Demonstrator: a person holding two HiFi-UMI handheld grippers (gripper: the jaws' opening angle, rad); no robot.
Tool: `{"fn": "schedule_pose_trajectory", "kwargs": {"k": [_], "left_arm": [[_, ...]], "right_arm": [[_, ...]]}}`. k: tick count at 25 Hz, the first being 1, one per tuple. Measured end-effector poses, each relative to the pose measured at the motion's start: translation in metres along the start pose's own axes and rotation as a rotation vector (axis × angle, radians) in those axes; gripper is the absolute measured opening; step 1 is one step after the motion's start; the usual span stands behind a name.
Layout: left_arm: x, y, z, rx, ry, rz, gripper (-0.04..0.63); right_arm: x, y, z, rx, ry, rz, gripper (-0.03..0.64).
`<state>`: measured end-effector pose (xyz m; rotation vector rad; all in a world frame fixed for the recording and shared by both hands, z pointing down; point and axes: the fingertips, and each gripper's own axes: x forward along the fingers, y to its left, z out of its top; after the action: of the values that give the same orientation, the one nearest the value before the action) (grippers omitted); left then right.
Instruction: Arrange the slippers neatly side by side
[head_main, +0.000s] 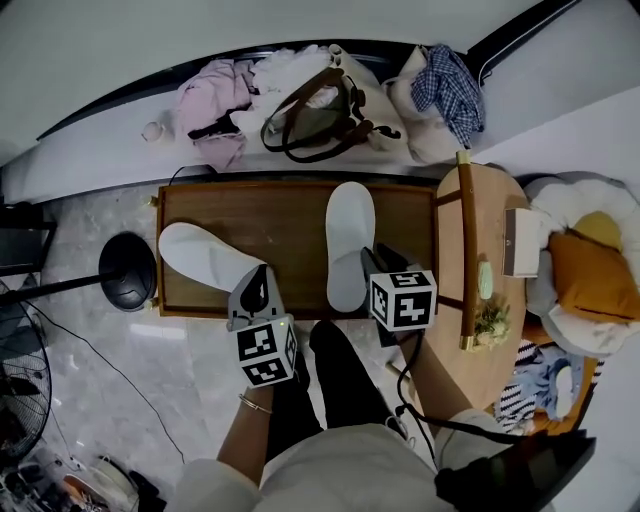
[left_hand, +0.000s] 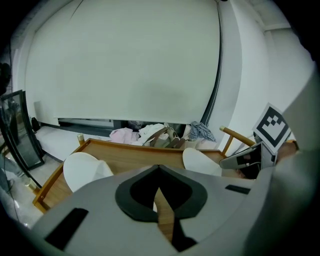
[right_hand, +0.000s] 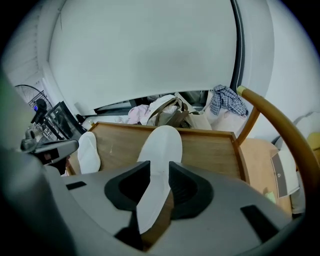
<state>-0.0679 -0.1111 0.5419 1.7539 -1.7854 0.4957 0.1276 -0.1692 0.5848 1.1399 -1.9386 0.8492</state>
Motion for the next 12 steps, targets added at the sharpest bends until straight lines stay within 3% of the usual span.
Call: {"fn": "schedule_pose_trajectory", "kwargs": {"k": [12], "left_arm": [[-0.046, 0.020, 0.030, -0.016, -0.080, 0.028, 0.008]], "right_arm": [[-0.048, 0.031, 0.018, 0.034, -0.116, -0.014, 0.069]]}}
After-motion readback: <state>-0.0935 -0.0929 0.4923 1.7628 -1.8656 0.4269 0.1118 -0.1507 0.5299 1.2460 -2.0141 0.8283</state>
